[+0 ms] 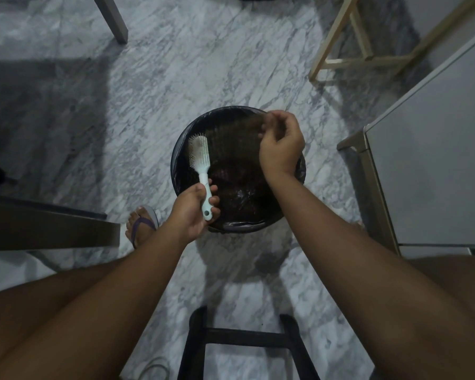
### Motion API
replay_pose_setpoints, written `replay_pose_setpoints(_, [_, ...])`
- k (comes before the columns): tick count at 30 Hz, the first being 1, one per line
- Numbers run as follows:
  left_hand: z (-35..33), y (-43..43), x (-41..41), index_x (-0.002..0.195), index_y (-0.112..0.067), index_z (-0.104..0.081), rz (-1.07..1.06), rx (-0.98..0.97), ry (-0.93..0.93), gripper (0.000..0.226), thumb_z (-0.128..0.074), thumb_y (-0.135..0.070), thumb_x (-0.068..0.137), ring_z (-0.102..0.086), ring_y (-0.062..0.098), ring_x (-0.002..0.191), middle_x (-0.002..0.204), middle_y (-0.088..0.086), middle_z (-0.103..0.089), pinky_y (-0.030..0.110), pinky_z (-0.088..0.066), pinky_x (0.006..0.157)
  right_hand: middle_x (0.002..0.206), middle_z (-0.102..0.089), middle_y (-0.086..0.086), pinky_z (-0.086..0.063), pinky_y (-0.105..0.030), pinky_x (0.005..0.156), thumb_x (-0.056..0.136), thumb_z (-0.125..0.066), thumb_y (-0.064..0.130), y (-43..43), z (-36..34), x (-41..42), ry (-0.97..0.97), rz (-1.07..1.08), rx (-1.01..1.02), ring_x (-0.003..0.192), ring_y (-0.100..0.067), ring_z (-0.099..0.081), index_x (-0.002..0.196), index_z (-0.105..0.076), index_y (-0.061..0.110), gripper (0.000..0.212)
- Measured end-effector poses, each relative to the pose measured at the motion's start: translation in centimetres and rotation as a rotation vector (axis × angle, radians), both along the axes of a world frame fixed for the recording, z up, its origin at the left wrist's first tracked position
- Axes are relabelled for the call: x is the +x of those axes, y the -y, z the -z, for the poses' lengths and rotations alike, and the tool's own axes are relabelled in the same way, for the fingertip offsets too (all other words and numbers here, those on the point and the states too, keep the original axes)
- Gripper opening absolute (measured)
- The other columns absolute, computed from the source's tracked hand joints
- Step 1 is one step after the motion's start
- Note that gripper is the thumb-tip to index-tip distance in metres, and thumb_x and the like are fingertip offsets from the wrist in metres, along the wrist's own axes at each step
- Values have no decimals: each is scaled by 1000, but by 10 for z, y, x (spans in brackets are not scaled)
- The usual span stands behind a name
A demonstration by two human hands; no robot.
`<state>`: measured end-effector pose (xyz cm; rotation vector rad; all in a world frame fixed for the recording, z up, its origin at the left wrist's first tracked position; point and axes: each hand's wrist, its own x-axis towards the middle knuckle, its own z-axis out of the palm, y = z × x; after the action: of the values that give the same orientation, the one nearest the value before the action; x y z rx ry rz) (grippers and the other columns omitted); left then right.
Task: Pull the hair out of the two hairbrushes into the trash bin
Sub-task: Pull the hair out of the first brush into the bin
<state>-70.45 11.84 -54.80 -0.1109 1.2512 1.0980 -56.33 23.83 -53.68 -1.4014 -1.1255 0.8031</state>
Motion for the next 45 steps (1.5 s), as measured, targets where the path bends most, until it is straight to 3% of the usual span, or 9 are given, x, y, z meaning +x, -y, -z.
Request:
replay_pose_setpoints(7, [-3,1,1,123,-9,-54,79,73,-19,27,-37,-10,104,-46,10,60,98,4,-56,22,-38,45,129,-59,-22,-47,-35,101,86,-65,15,11,16,26,828,-653,-896,120,-37,-57,128,-55,-3,47])
replay_pose_setpoints(10, [-4,1,2,130,-9,-52,146,97,-50,29,-37,-13,105,-46,12,60,101,4,-57,23,-38,46,155,-28,-23,-38,-43,114,82,-68,21,8,17,26,796,-850,-968,139,-39,-37,157,-5,11,99])
replay_pose_setpoints(12, [-4,1,3,129,-9,-52,177,93,-69,29,-37,-14,106,-47,12,60,103,5,-59,23,-39,45,154,-34,-20,-41,-39,112,79,-72,19,4,18,23,616,-815,-778,136,-32,-44,158,0,18,107])
replay_pose_setpoints(17, [-4,-4,8,130,-9,-52,198,71,14,30,-36,-14,105,-51,14,65,110,8,-63,25,-44,48,142,-57,-4,-44,-35,111,81,-77,30,-3,21,5,319,-654,-480,130,-15,-53,145,-47,23,71])
replay_pose_setpoints(21, [-6,-12,12,134,-11,-48,191,68,74,32,-35,-12,105,-53,14,70,113,8,-62,25,-48,51,95,-78,-2,-59,-33,87,85,-75,23,-2,21,-4,354,-493,-453,87,-12,-73,104,-78,16,20])
replay_pose_setpoints(25, [-8,-19,12,129,-11,-51,147,58,95,30,-34,-10,104,-51,13,68,113,7,-61,24,-46,52,81,-75,-7,-62,-30,70,92,-65,12,-3,15,-7,239,-319,-423,67,-20,-73,93,-75,9,10])
replay_pose_setpoints(37, [-13,-20,27,102,-7,-58,108,-45,-59,26,-32,-6,102,-48,12,67,103,7,-60,25,-43,56,88,-67,-11,-52,-31,69,95,-54,9,-12,-13,12,221,116,69,80,-24,-63,94,-65,2,13])
replay_pose_setpoints(40, [-16,-21,27,97,-6,-59,76,-73,-36,29,-31,-6,101,-47,12,65,90,7,-55,26,-42,59,92,-66,-12,-49,-28,69,97,-50,8,-9,-16,16,174,185,-16,82,-24,-63,99,-63,1,14])
replay_pose_setpoints(45, [-11,-20,22,111,-14,-58,143,-37,-71,26,-33,-12,104,-49,12,67,113,3,-62,27,-42,53,127,-63,-16,-45,-29,99,89,-59,7,2,-9,22,645,-497,-717,121,-31,-58,124,-60,2,35])
